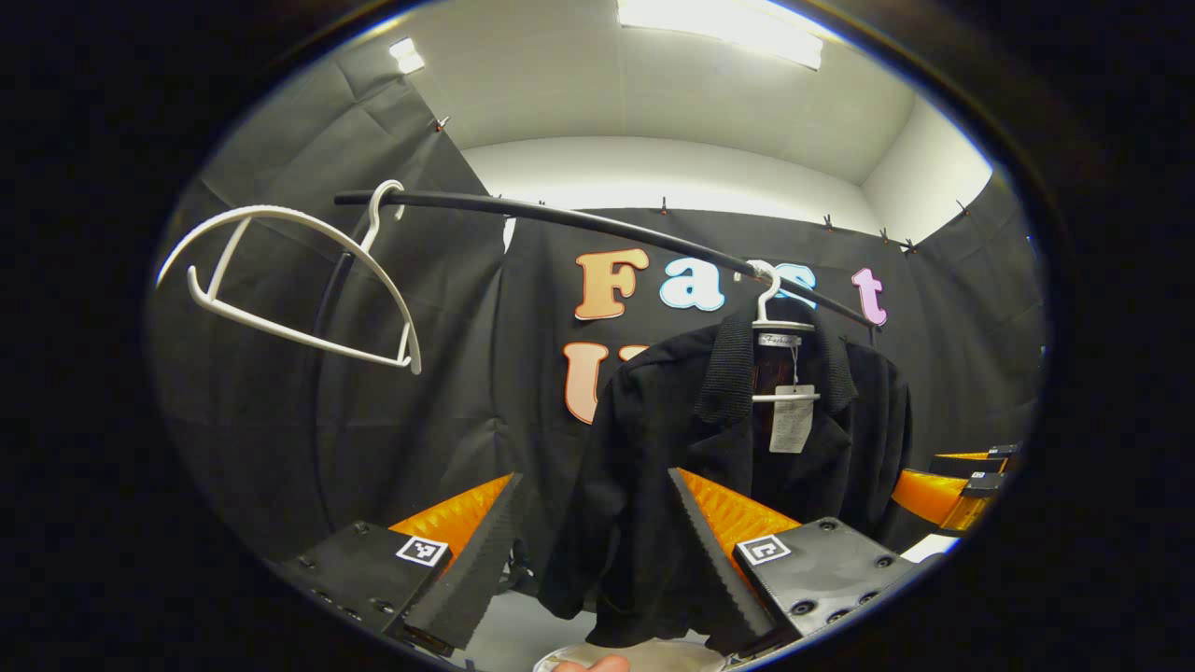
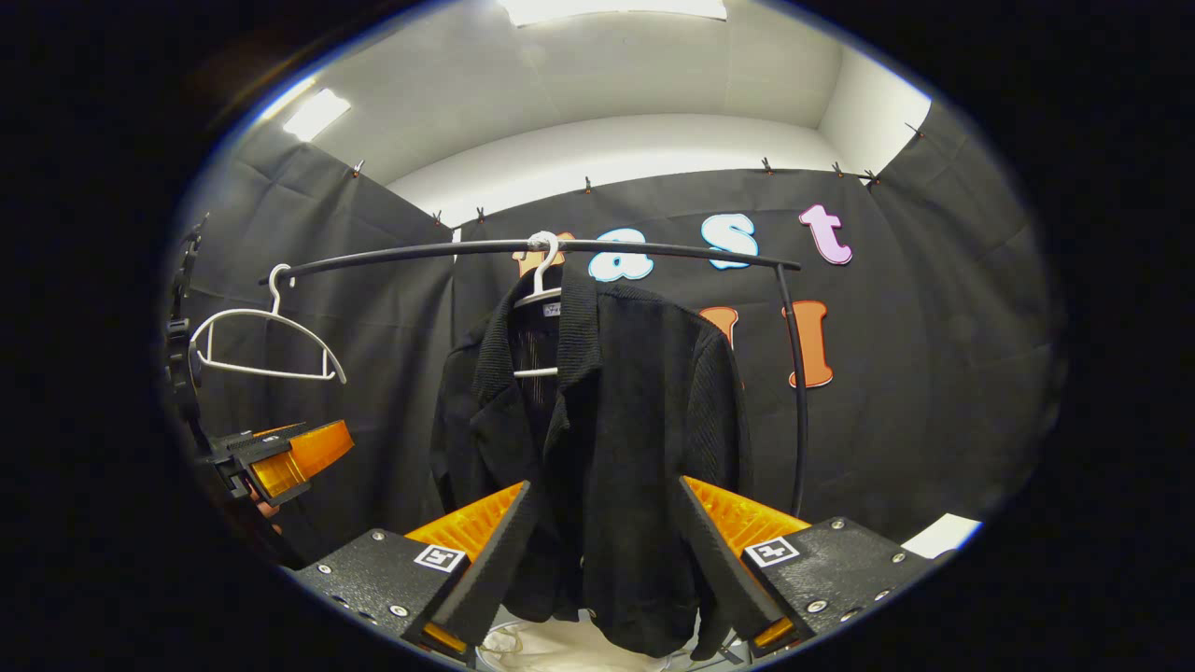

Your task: Grasp the clothes on the hanger with both hands and then place them into the laundry hamper below.

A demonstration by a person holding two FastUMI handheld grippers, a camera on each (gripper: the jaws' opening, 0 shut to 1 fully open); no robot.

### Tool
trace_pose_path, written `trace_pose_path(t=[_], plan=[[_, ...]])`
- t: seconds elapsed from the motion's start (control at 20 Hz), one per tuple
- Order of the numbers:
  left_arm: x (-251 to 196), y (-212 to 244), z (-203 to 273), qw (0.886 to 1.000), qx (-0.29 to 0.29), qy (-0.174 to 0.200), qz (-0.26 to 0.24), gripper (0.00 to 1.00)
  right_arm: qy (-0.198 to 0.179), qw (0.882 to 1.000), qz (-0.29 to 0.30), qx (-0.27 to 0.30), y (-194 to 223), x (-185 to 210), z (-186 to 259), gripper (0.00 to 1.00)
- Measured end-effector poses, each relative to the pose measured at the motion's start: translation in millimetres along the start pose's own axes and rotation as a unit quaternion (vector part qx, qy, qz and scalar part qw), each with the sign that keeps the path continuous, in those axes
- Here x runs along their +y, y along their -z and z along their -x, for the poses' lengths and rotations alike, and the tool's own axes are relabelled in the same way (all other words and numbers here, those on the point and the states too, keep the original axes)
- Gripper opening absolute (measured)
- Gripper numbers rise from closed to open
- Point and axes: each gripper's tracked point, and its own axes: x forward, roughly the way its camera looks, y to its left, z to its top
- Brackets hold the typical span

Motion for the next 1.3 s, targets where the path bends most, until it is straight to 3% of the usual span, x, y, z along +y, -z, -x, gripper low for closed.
trace_pose_path(t=[0.25, 0.4, 0.5, 0.55, 0.85, 0.9, 0.95, 1.0, 1.2, 1.25, 1.3], plan=[[2.7, -1.8, -1.9, 1.000, 0.000, -0.004, -0.004, 0.97, 0.000, 1.000, -0.002, -0.001, -0.3, -0.2, -0.2, 0.96], [0.4, -2.5, -1.2, 1.000, -0.002, 0.000, -0.005, 0.93, 0.000, 1.000, -0.004, -0.001, -0.6, -1.1, 0.4, 0.93], [-1.0, -2.0, 0.9, 1.000, -0.001, 0.002, -0.005, 0.96, 0.002, 1.000, -0.002, 0.000, -0.6, -1.5, 1.0, 0.93], [-1.8, -1.9, 1.6, 1.000, 0.000, 0.003, -0.004, 0.93, 0.002, 1.000, -0.002, 0.001, -0.8, -1.0, 0.9, 0.93], [-2.5, 0.3, 3.4, 1.000, 0.005, 0.004, -0.005, 0.93, 0.000, 1.000, -0.010, 0.009, 3.9, 1.3, -0.5, 0.93], [-1.9, 0.9, 3.7, 1.000, 0.005, 0.005, -0.006, 1.00, -0.003, 1.000, -0.013, 0.008, 3.3, 3.0, -1.9, 0.93], [-1.4, 0.4, 5.0, 1.000, 0.005, 0.004, -0.008, 1.00, -0.004, 1.000, -0.014, 0.008, 3.8, 4.2, -3.5, 0.93], [-0.1, 1.3, 6.3, 1.000, 0.006, 0.003, -0.009, 0.93, -0.006, 1.000, -0.013, 0.010, 5.2, 6.4, -8.8, 0.93], [1.5, 3.5, 8.4, 1.000, 0.012, -0.002, -0.003, 0.97, -0.009, 1.000, -0.003, 0.028, 20.6, 23.6, -50.5, 0.93], [2.6, 3.9, 9.0, 1.000, 0.013, -0.004, -0.003, 0.93, -0.005, 0.999, 0.001, 0.033, 25.6, 22.0, -58.6, 0.93], [4.0, 4.4, 9.0, 1.000, 0.013, -0.007, -0.003, 0.97, -0.001, 0.999, 0.009, 0.035, 30.0, 20.1, -68.0, 0.93]])
